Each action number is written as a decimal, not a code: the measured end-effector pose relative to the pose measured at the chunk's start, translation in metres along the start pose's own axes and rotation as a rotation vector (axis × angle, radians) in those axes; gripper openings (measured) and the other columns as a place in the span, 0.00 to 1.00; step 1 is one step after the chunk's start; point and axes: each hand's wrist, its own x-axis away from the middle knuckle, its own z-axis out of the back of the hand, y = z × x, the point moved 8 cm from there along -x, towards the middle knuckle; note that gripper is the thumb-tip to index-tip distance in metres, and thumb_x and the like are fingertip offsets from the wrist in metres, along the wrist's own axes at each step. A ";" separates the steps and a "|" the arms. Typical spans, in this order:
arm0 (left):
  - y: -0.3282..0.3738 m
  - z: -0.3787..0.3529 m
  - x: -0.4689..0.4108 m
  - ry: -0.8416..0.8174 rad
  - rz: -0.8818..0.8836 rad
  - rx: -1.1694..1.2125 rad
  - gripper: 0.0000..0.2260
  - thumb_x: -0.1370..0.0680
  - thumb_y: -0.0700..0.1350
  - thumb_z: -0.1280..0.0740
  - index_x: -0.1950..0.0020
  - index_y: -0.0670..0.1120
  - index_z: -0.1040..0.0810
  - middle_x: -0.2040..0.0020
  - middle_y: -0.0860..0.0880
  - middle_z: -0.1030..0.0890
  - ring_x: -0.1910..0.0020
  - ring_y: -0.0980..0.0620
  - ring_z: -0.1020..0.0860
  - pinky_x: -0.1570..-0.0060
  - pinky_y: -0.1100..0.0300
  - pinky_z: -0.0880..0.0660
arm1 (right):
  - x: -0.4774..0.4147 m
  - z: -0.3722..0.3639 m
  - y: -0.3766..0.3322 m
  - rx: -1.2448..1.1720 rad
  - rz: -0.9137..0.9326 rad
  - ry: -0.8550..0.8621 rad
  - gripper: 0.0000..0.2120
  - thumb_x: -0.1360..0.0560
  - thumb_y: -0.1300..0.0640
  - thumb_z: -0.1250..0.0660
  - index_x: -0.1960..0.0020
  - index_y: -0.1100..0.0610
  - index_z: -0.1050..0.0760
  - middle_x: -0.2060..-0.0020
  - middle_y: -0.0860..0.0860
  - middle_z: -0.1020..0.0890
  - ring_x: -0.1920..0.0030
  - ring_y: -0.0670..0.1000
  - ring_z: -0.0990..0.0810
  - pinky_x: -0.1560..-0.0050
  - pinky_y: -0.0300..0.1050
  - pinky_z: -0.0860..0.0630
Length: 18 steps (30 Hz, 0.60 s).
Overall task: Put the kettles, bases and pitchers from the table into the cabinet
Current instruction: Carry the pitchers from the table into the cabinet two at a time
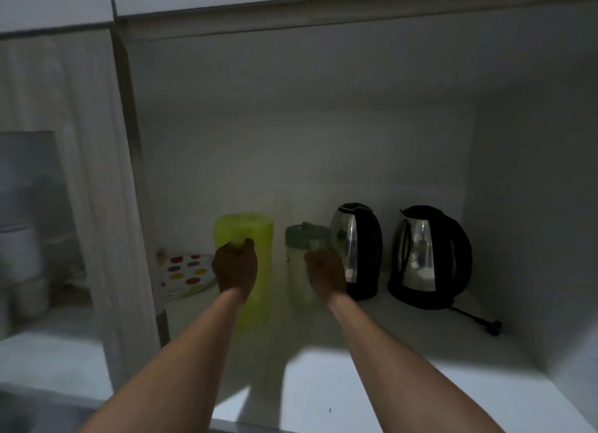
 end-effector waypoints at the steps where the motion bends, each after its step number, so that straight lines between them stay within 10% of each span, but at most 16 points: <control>1: -0.004 -0.003 -0.005 0.007 -0.012 -0.006 0.16 0.23 0.46 0.33 0.69 0.41 0.27 0.65 0.38 0.21 0.57 0.36 0.21 0.60 0.53 0.32 | -0.002 -0.004 0.002 -0.018 0.018 -0.003 0.14 0.26 0.58 0.33 0.69 0.52 0.32 0.70 0.53 0.25 0.65 0.54 0.25 0.61 0.49 0.31; 12: -0.024 -0.023 -0.037 -0.006 0.038 -0.031 0.20 0.24 0.47 0.32 0.73 0.43 0.32 0.68 0.36 0.24 0.59 0.34 0.21 0.57 0.48 0.26 | -0.029 -0.044 0.036 -0.032 -0.013 -0.081 0.07 0.26 0.55 0.33 0.59 0.50 0.30 0.63 0.51 0.23 0.63 0.52 0.26 0.57 0.50 0.28; 18: -0.019 -0.030 -0.037 -0.184 0.078 -0.112 0.18 0.19 0.49 0.39 0.46 0.33 0.21 0.47 0.34 0.19 0.45 0.36 0.21 0.52 0.54 0.28 | -0.034 -0.047 0.035 0.045 -0.089 -0.138 0.16 0.24 0.51 0.29 0.42 0.61 0.25 0.54 0.55 0.21 0.53 0.54 0.21 0.53 0.49 0.26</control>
